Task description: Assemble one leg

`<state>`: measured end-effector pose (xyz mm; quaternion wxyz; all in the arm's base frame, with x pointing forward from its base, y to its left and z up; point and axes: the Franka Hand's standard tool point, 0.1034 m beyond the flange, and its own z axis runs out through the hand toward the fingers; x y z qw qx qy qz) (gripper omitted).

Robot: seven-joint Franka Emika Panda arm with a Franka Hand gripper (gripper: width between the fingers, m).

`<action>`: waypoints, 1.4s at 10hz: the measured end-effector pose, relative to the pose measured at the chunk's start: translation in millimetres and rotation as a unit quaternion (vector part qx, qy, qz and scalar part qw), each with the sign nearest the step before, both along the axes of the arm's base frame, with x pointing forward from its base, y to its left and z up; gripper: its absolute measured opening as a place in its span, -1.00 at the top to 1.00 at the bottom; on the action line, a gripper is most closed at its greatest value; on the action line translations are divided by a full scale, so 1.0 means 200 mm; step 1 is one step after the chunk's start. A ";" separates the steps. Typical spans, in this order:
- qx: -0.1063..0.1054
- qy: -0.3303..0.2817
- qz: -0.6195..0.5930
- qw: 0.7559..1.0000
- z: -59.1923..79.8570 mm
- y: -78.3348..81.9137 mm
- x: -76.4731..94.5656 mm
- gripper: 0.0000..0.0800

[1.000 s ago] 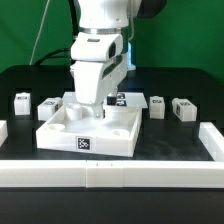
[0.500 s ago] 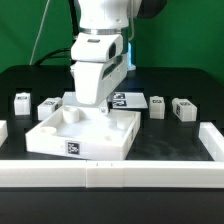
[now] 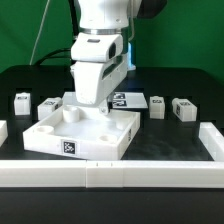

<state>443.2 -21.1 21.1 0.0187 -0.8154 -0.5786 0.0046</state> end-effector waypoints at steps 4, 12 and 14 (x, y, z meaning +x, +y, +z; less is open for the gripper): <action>0.001 0.009 0.053 0.999 0.01 0.05 0.06 0.86; 0.007 0.008 0.102 0.995 0.00 0.16 0.11 0.86; 0.010 0.002 0.145 0.989 0.00 0.18 0.12 0.86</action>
Offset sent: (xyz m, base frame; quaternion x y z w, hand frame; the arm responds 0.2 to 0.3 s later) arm 0.0210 0.0253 -0.0007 0.0347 -0.0155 -0.1457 0.9886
